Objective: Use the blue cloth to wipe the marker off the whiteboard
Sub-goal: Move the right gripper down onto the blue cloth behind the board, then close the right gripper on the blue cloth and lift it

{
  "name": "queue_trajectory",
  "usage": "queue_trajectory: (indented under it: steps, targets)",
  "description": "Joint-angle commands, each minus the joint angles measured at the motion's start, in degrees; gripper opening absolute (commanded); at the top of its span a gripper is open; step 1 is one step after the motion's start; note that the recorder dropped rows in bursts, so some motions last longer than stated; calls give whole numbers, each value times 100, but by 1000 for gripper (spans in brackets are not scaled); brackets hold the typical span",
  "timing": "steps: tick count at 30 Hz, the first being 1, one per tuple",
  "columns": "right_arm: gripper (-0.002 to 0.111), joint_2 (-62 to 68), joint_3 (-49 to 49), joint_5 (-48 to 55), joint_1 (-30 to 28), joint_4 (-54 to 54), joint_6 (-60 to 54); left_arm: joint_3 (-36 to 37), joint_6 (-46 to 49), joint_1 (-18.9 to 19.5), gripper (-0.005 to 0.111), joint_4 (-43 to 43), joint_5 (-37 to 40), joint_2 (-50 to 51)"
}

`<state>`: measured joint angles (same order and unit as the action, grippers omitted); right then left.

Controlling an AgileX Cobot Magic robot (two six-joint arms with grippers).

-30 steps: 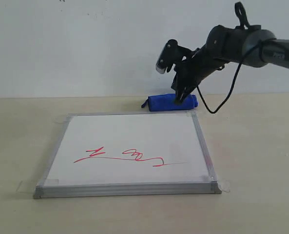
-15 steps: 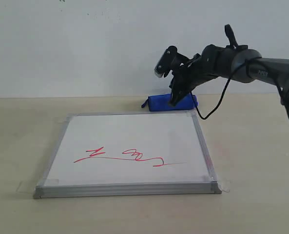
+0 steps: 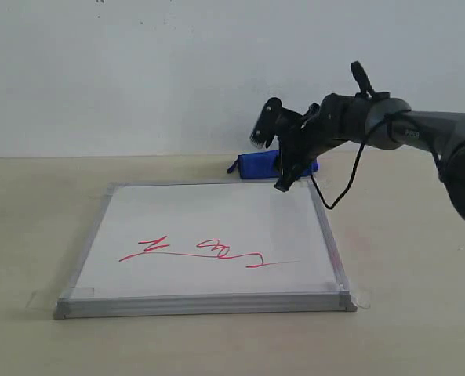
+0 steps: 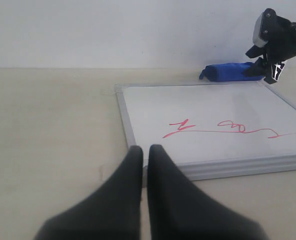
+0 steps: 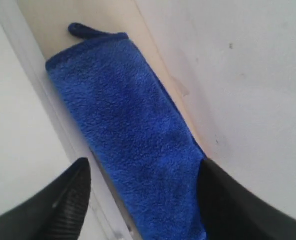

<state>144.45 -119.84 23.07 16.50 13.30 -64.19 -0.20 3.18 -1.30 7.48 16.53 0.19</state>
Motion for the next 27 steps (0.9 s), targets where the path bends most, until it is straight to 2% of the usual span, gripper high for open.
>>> queue_trajectory:
  steps: [1, 5, 11, 13, 17, 20, 21, 27]
  targets:
    - [59, 195, -25, -370, -49, -37, -39, 20, 31, 8, 4, 4, -18, -19]
    - [59, 349, -25, -859, -49, -37, -39, 20, 31, 8, 4, 4, -18, -19]
    - [58, 413, -25, -866, -49, -15, -11, 20, 31, 8, 4, 4, -18, -19]
    - [52, 482, -25, -793, -59, -15, -11, 20, 31, 8, 4, 4, -18, -19]
    - [27, 591, -25, -875, -59, -15, -11, 20, 31, 8, 4, 4, -18, -19]
    - [3, 591, -25, -996, -59, -15, -11, 20, 31, 8, 4, 4, -18, -19]
    - [0, 591, -25, -1026, -59, -15, -22, 20, 31, 8, 4, 4, -18, -19]
    - [0, 441, -25, -1293, -49, -27, -45, 20, 31, 8, 4, 4, -18, -19]
